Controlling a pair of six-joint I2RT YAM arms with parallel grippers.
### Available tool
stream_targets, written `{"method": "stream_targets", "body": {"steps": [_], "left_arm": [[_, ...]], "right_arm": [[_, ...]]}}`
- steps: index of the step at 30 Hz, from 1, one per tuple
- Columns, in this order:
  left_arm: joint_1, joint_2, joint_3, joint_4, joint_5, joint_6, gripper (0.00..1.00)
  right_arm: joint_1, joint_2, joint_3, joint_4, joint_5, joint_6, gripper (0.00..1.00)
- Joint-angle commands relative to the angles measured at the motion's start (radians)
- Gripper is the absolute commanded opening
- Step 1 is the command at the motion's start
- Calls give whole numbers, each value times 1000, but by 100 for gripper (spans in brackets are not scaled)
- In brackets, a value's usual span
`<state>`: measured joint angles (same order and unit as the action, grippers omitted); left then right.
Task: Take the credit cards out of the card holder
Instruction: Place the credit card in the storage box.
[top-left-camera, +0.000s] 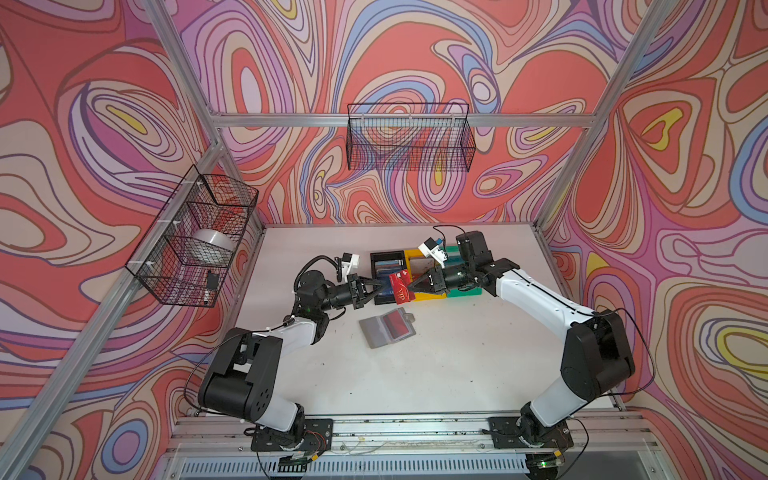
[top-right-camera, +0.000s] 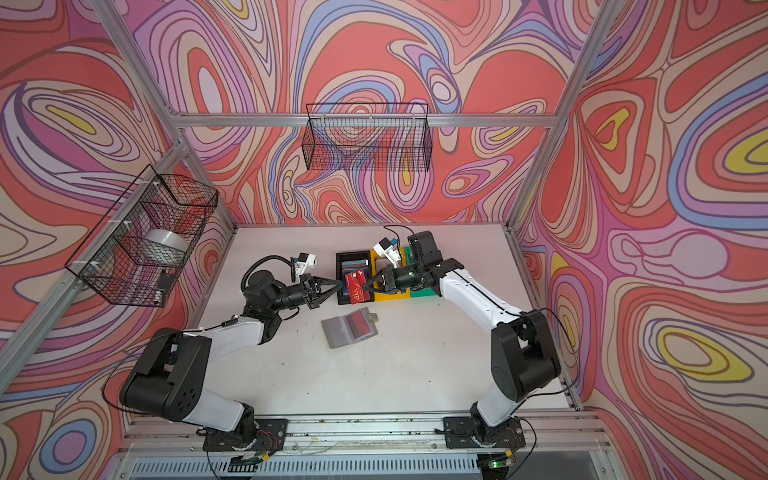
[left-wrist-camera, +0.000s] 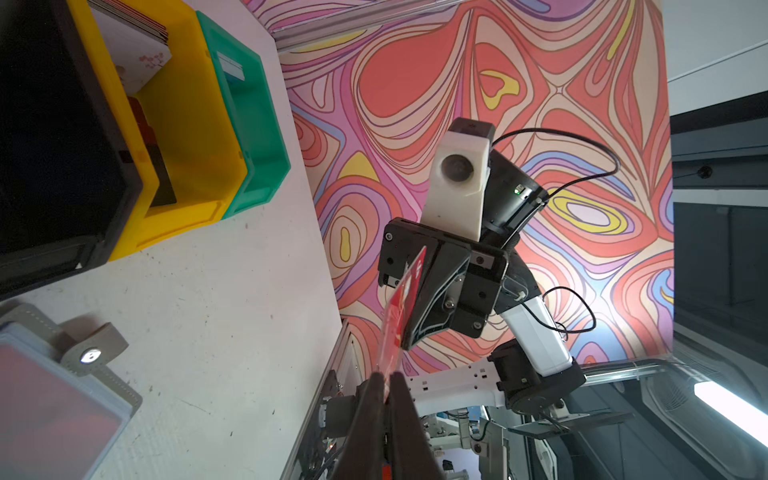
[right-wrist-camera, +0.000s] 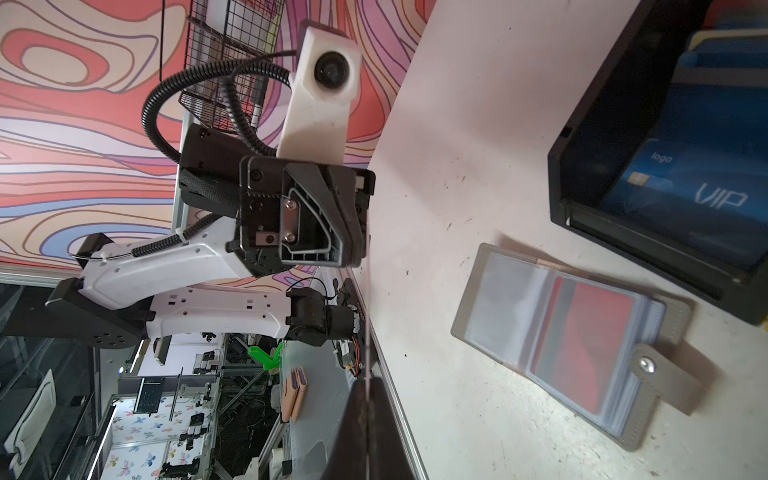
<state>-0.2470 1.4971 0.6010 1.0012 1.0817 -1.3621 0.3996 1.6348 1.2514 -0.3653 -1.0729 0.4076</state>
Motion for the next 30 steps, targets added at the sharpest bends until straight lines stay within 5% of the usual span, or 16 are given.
{"method": "stream_targets", "body": {"steps": [1, 30], "left_arm": [[4, -40, 23, -129, 23, 100, 12], [-6, 28, 11, 16, 31, 35, 15]], "right_arm": [[-5, 14, -16, 52, -42, 37, 0], [-4, 84, -101, 358, -107, 251, 0]]}}
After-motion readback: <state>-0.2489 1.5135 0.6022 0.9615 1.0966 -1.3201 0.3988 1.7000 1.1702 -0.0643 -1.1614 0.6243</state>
